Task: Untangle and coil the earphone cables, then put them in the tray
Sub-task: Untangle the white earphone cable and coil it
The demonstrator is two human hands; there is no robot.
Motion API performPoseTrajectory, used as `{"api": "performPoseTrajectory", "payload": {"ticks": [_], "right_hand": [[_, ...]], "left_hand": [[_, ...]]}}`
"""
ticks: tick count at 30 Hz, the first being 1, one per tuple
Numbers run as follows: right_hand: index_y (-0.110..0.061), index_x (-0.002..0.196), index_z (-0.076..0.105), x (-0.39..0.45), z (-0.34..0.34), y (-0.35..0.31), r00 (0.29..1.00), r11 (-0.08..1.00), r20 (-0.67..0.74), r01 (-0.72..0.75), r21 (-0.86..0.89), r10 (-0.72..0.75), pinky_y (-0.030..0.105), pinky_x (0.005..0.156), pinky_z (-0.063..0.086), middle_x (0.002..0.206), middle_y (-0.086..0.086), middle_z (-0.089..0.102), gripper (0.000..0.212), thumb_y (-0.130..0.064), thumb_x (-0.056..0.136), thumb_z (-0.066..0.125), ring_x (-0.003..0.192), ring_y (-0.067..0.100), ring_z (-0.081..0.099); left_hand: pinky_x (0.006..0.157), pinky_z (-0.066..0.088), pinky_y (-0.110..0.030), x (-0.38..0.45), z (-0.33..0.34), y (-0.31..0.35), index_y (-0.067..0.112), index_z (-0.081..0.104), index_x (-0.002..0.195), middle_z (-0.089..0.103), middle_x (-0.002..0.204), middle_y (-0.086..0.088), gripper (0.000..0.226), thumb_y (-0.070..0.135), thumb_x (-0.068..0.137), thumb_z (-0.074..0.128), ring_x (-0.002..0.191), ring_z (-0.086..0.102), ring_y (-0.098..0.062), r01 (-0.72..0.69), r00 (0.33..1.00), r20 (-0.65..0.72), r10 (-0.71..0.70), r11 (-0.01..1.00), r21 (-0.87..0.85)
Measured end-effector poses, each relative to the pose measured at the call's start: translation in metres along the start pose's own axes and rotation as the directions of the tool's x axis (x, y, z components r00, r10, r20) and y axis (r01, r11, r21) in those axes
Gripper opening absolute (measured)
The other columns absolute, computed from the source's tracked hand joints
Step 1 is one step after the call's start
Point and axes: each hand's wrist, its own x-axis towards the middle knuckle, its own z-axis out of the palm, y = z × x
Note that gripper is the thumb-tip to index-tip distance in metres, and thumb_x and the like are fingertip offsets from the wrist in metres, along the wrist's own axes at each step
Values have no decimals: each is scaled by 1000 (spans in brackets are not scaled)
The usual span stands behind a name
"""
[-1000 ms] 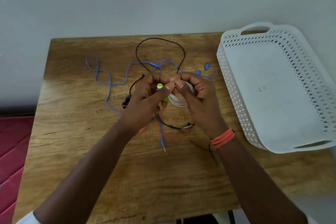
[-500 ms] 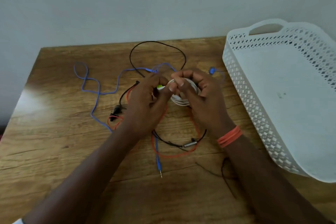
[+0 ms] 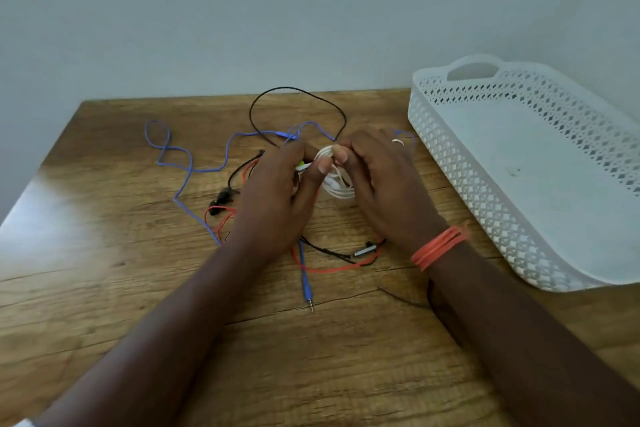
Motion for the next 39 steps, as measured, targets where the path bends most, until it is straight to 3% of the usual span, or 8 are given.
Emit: {"api": "performPoseTrajectory", "payload": {"ticks": [6,8,11,17,22,27,32,39], "right_hand": [[-14,96,61,0,2,-12,998,998,40,57,-11,-57,43,77,43,85,-10,51,26,-33,101,44,81,16,52],[-16,97,60,-1,1,-13,997,996,30,75,-38,-74,35,76,36,86,-13,48,23,-32,102,45,81,13,49],[-25,88,50,-2,-1,-15,997,996,-21,78,-48,-79,26,73,24,77,-19,39,15,-29,101,45,76,7,41],[-21,78,44,0,9,-22,996,989,-63,73,126,-65,35,62,31,68,-9,44,24,-29,100,40,64,17,43],[-3,82,52,-2,5,-21,999,971,26,27,236,-34,42,61,38,70,9,51,39,-35,99,37,65,19,45],[-9,84,54,-1,3,-32,994,941,10,99,323,-108,39,67,42,76,2,54,29,-24,104,39,73,19,51],[-8,86,53,-2,-1,-40,989,935,-45,147,323,-140,29,59,41,72,1,57,26,-19,104,38,63,10,50],[-7,88,58,3,-7,-35,993,933,-56,117,340,-104,15,59,39,64,-10,57,25,-16,103,41,60,2,53]], "left_hand": [[64,41,-25,-1,1,0,16,57,92,61,77,8,25,32,102,41,72,57,-6,28,999,-42,-34,991,-127],[69,45,-28,0,-1,2,14,59,90,63,80,9,27,30,103,41,77,61,-9,17,998,-51,-27,981,-192],[60,41,-25,0,-6,10,21,60,83,57,67,11,28,30,102,42,62,51,-4,20,998,-44,-34,961,-277],[52,35,-4,-14,-17,29,9,62,85,61,60,18,27,12,103,42,52,52,8,75,996,3,-84,879,-471],[54,31,-20,-8,-30,22,13,67,87,58,82,-7,21,20,99,51,65,44,-8,286,955,211,-207,829,-481],[63,36,-28,-4,-45,19,18,75,85,64,83,-2,20,30,85,58,74,53,-13,382,917,358,-179,659,-648],[53,36,-20,2,-45,21,11,64,80,67,73,0,15,25,77,67,64,53,-12,306,946,287,-148,696,-649],[42,22,-17,6,-44,23,9,59,105,60,85,-7,28,16,79,64,56,35,-10,340,940,283,-192,616,-710]]}}
